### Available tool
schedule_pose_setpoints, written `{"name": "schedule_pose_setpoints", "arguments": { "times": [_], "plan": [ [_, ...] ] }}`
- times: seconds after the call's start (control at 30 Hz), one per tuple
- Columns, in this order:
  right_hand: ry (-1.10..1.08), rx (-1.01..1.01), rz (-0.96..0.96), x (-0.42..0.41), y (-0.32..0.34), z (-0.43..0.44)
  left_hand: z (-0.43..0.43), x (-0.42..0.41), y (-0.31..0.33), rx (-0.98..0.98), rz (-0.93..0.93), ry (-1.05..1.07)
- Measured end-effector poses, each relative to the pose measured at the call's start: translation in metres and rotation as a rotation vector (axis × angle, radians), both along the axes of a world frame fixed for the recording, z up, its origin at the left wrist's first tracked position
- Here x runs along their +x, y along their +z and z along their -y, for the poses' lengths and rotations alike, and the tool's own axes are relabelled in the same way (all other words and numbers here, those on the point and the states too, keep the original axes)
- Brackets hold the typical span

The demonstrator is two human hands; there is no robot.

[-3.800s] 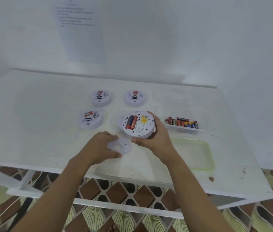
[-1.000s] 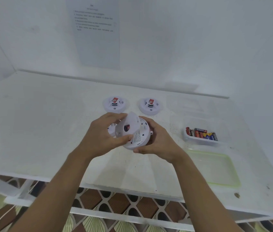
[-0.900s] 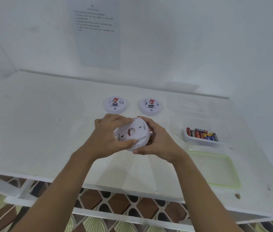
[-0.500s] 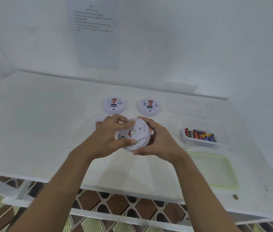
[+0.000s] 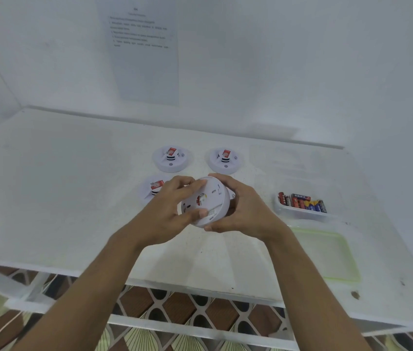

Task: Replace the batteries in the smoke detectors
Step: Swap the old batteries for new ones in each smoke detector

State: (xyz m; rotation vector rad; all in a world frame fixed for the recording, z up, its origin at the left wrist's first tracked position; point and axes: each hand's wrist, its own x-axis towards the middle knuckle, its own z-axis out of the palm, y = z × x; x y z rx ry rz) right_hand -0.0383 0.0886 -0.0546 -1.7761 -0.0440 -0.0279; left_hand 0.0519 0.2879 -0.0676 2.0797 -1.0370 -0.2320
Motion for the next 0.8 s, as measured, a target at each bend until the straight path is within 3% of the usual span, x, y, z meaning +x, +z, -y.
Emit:
{"name": "schedule_pose_setpoints", "arguments": {
  "times": [0.47,0.63,0.8],
  "plan": [
    [0.005,0.114,-0.007,-0.004,-0.011,0.007,0.006,0.000,0.008,0.122,0.057,-0.107],
    [0.023,0.198,-0.051,-0.003,-0.012,0.011,0.005,-0.005,0.000,-0.014,0.147,-0.053],
    [-0.029,0.426,-0.089,-0.006,-0.015,0.009,-0.003,-0.010,-0.007,-0.180,0.182,-0.061]
  ]
}}
